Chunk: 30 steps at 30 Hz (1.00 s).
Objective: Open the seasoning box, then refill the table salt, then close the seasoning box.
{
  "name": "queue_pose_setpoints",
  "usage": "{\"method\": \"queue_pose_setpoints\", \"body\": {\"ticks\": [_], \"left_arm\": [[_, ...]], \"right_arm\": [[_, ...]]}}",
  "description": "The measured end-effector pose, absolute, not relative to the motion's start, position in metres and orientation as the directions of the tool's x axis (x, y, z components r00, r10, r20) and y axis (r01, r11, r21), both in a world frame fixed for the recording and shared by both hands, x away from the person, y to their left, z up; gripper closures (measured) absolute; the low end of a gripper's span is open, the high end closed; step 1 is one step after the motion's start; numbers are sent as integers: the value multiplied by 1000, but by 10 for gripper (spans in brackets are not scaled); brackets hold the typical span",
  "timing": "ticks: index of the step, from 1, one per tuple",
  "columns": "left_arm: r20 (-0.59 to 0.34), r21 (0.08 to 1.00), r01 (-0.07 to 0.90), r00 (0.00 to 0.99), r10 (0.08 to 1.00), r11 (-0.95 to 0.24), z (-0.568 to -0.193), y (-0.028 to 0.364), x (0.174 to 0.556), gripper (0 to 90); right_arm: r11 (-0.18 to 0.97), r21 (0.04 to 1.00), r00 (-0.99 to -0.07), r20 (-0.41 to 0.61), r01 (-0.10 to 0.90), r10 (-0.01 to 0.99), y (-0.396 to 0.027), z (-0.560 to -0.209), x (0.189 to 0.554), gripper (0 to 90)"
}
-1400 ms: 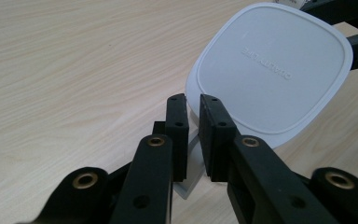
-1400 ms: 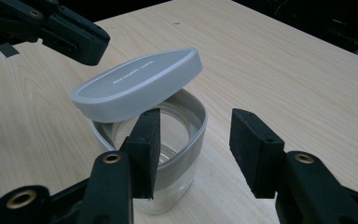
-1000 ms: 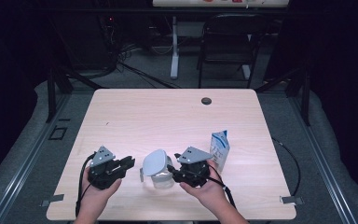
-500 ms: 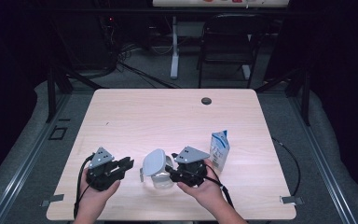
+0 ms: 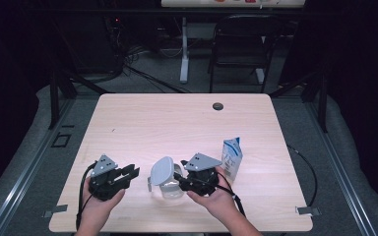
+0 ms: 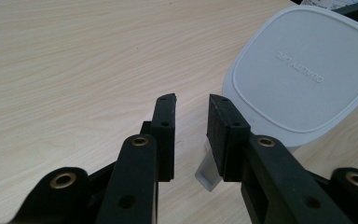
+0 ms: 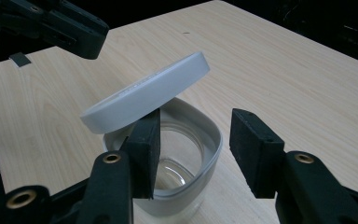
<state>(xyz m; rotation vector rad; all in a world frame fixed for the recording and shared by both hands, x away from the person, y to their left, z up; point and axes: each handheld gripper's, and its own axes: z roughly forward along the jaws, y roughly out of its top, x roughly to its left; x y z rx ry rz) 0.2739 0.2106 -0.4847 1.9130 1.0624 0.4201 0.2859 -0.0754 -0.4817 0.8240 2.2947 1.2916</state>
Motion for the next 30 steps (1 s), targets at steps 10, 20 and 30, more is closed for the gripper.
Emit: {"method": "queue_pose_setpoints", "body": {"ticks": [10, 20, 30], "left_arm": [[-125, 820, 523, 559, 820, -232, -484, 215, 274, 670], [-138, 820, 533, 539, 831, -209, -484, 224, 275, 653], [-145, 810, 546, 540, 829, -214, -488, 224, 278, 650]], "right_arm": [[404, 866, -766, -39, 295, 642, -70, -480, 284, 535], [391, 877, -776, -34, 279, 630, -60, -476, 282, 535], [386, 886, -788, -41, 255, 615, -51, -467, 283, 535]]}}
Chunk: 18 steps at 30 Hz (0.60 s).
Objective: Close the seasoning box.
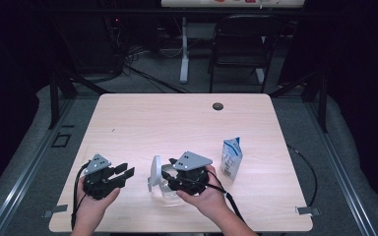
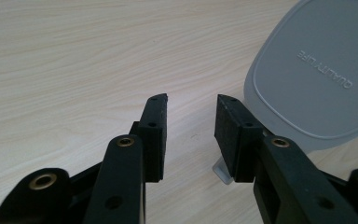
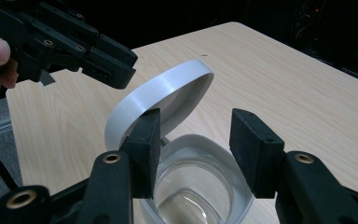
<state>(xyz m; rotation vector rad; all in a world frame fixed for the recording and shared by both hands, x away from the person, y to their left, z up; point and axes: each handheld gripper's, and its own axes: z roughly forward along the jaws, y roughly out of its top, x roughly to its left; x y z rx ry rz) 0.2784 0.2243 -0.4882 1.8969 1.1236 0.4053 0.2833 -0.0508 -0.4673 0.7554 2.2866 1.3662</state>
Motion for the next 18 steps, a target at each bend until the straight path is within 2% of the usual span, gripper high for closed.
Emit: {"method": "queue_pose_setpoints", "body": {"ticks": [18], "left_arm": [[-133, 802, 544, 566, 814, -247, -493, 217, 278, 649]], "right_arm": [[388, 889, -789, -50, 244, 612, -53, -463, 281, 535]]}}
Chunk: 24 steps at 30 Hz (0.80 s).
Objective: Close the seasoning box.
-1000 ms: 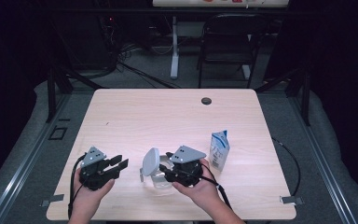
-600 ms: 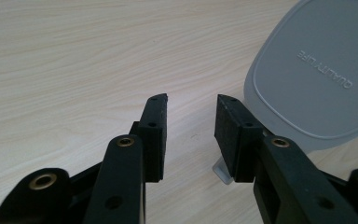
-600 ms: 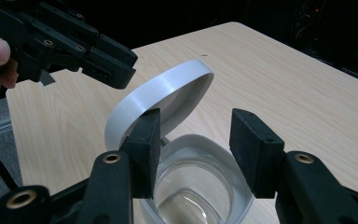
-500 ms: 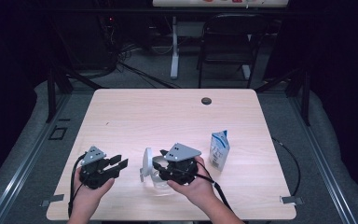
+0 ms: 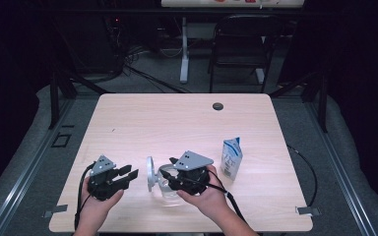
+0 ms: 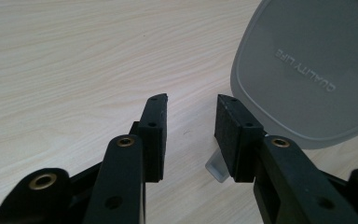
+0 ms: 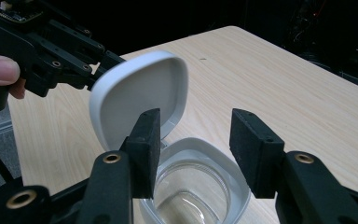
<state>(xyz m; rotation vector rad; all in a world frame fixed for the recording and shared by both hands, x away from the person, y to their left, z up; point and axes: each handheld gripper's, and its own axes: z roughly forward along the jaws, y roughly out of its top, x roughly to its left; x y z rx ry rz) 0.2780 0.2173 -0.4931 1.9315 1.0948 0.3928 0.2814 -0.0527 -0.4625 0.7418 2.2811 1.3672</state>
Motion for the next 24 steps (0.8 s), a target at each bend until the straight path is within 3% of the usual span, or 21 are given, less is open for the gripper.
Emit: {"method": "queue_pose_setpoints", "body": {"ticks": [24], "left_arm": [[-123, 812, 520, 598, 792, -267, -494, 212, 273, 631]], "right_arm": [[353, 899, -743, -49, 258, 667, -87, -460, 272, 530]]}}
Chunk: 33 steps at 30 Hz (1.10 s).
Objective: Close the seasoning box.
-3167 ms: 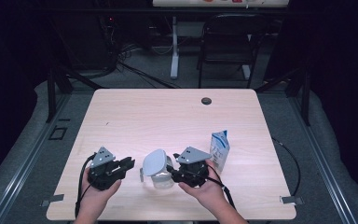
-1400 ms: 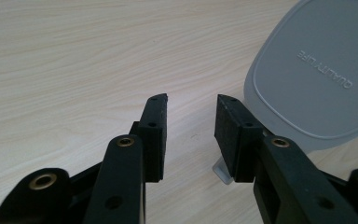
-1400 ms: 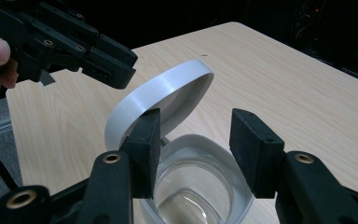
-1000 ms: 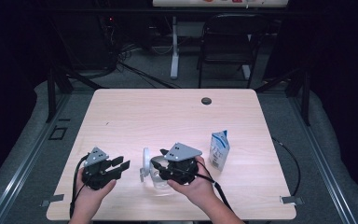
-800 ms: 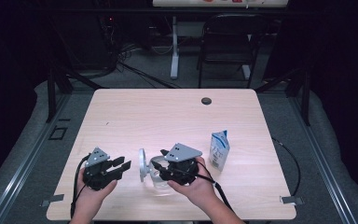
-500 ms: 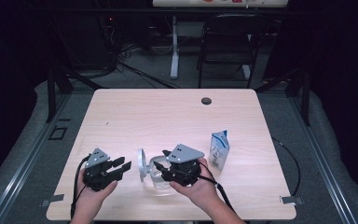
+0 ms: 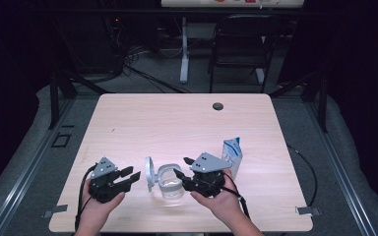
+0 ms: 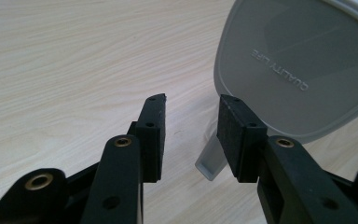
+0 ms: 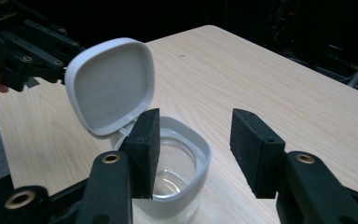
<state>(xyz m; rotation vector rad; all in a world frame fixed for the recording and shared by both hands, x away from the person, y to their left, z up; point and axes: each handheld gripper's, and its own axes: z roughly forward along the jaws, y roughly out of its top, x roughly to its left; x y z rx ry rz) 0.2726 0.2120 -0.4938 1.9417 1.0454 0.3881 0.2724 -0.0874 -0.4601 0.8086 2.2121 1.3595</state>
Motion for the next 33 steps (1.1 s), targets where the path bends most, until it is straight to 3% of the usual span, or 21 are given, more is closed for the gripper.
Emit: {"method": "queue_pose_setpoints", "body": {"ticks": [33], "left_arm": [[-111, 796, 529, 605, 788, -294, -504, 207, 274, 616]], "right_arm": [[212, 932, -625, 19, 293, 780, -169, -465, 238, 495]]}}
